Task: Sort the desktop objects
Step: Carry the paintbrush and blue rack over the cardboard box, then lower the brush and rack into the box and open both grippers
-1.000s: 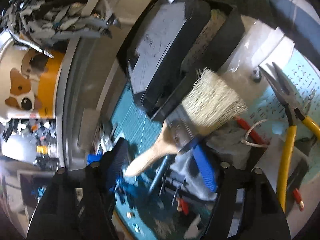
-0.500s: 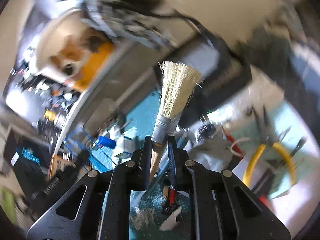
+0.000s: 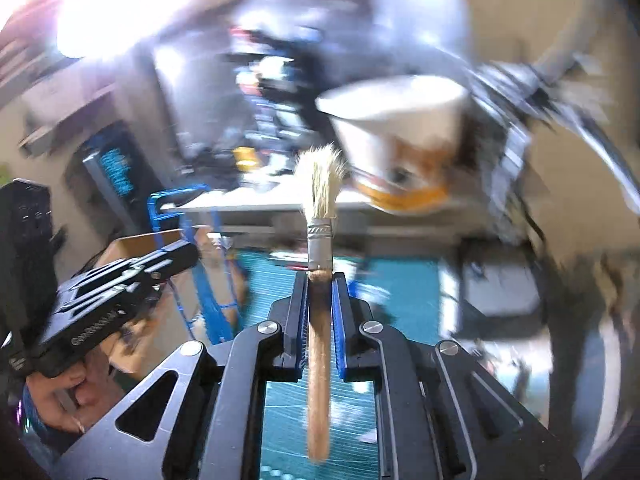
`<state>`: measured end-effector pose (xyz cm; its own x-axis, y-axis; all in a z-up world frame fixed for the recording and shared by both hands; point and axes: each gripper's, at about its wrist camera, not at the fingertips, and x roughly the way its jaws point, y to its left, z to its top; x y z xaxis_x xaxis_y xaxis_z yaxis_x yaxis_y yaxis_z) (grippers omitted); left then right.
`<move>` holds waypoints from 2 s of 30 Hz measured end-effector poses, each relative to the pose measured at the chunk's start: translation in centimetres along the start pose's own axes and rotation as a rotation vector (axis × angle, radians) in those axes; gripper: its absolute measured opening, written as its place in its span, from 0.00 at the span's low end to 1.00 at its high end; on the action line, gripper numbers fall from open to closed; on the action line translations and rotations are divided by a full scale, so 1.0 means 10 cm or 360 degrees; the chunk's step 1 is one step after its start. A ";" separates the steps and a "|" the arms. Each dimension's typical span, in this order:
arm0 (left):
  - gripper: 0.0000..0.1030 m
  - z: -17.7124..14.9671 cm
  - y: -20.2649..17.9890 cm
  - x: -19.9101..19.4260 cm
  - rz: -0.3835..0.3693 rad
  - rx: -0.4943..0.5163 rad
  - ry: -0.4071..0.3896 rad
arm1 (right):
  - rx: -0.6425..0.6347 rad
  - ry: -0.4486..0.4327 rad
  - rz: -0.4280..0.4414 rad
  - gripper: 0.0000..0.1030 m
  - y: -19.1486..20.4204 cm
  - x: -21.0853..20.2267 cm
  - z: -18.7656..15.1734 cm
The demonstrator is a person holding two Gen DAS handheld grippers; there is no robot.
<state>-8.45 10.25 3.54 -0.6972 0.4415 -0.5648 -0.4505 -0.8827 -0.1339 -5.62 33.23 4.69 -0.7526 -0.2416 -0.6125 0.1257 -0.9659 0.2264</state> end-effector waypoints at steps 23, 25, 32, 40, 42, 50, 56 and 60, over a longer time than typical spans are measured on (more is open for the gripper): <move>0.01 -0.23 1.94 -0.68 0.0681 -0.0055 0.0584 | -0.0601 0.0746 0.0568 0.10 3.03 1.64 0.24; 0.01 -0.35 2.14 -0.62 0.0690 -0.0105 0.0667 | -0.0648 0.0831 0.0567 0.10 3.21 1.83 0.12; 0.01 -0.75 2.63 -0.31 0.0719 -0.0186 0.0978 | -0.0713 0.1097 0.0540 0.10 3.58 2.45 -0.27; 0.02 -0.98 2.84 0.03 0.0724 -0.0232 0.1152 | -0.0702 0.1256 0.0498 0.10 3.65 2.87 -0.56; 0.02 -1.02 2.89 0.10 0.0721 -0.0240 0.1177 | -0.0700 0.1282 0.0480 0.10 3.63 2.99 -0.63; 0.04 -1.14 2.90 0.24 0.0676 -0.0251 0.1251 | -0.0741 0.1380 0.0446 0.10 3.54 3.20 -0.85; 0.09 -1.13 2.77 0.18 0.0717 -0.0236 0.1235 | -0.0803 0.1309 0.0380 0.25 3.44 3.08 -0.86; 0.68 -0.99 2.60 -0.04 0.0799 -0.0236 0.1038 | -0.0818 0.1120 0.0338 0.29 3.33 2.78 -0.67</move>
<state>-14.33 -14.49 -7.75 -0.3125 -0.1514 -0.9378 -0.0625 -0.9818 0.1793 -18.05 -6.27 -9.84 -0.1315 -0.2580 -0.9571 0.6185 -0.7759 0.1242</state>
